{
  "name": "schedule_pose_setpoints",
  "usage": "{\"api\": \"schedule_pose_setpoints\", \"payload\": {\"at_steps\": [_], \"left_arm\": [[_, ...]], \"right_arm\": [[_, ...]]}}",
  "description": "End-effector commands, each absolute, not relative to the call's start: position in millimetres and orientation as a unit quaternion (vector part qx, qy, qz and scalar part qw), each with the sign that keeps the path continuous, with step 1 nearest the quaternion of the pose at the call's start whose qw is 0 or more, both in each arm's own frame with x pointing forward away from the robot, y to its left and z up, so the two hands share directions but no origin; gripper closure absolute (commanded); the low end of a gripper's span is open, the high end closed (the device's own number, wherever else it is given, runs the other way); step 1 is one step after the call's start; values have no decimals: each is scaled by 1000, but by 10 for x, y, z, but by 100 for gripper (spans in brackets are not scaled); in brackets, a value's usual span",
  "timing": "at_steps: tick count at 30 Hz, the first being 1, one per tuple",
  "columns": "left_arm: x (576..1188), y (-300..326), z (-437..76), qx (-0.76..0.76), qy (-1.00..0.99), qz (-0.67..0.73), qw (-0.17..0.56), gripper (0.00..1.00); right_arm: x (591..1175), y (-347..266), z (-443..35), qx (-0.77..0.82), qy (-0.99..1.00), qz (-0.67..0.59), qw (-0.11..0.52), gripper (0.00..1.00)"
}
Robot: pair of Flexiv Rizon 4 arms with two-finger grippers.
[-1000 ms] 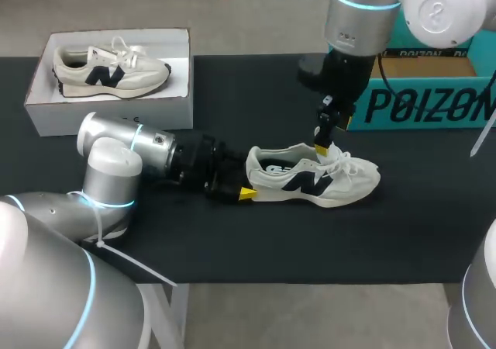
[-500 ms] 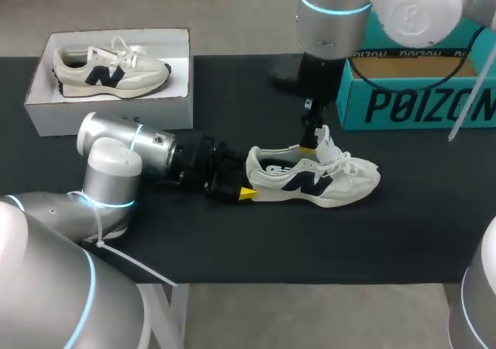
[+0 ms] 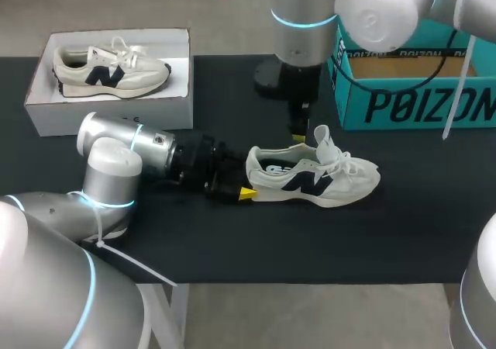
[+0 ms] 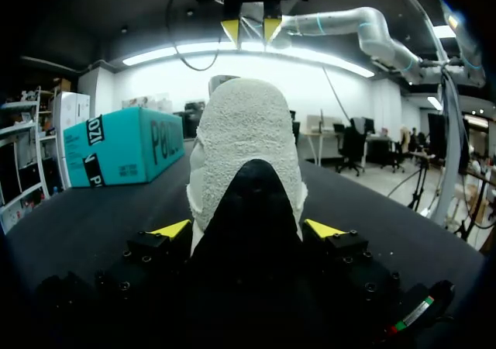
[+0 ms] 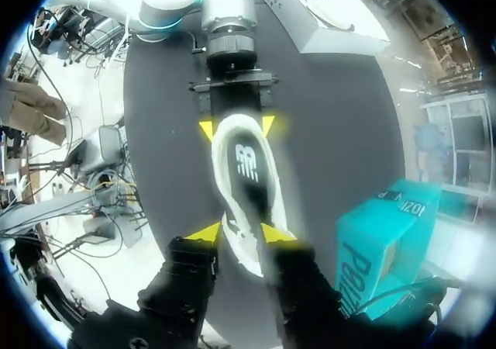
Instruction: Take the shoe out of the shoebox, open the shoe tongue, remove and reinsert the insole, then place the shoe into the shoebox
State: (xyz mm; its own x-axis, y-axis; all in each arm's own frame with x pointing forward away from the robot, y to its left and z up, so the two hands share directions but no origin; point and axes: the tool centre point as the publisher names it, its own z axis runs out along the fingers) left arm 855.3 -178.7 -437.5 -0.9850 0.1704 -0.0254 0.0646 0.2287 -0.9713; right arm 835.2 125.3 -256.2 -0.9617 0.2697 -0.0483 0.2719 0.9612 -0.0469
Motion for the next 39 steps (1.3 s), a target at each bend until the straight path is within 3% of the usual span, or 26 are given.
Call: {"api": "schedule_pose_setpoints", "payload": {"at_steps": [1,6,20,39], "left_arm": [[8574,-1785,-4421,-76,-782,617,44,100],[8574,-1785,-4421,-76,-782,617,44,100],[8574,-1785,-4421,-76,-782,617,44,100],[8574,-1785,-4421,-76,-782,617,44,100]], "right_arm": [[8507,1278,-2735,135,990,-28,18,100],[8645,1238,-2831,124,991,-26,37,100],[8820,1139,-3177,122,992,-35,-18,100],[8560,1248,-3113,108,993,-23,-29,100]]}}
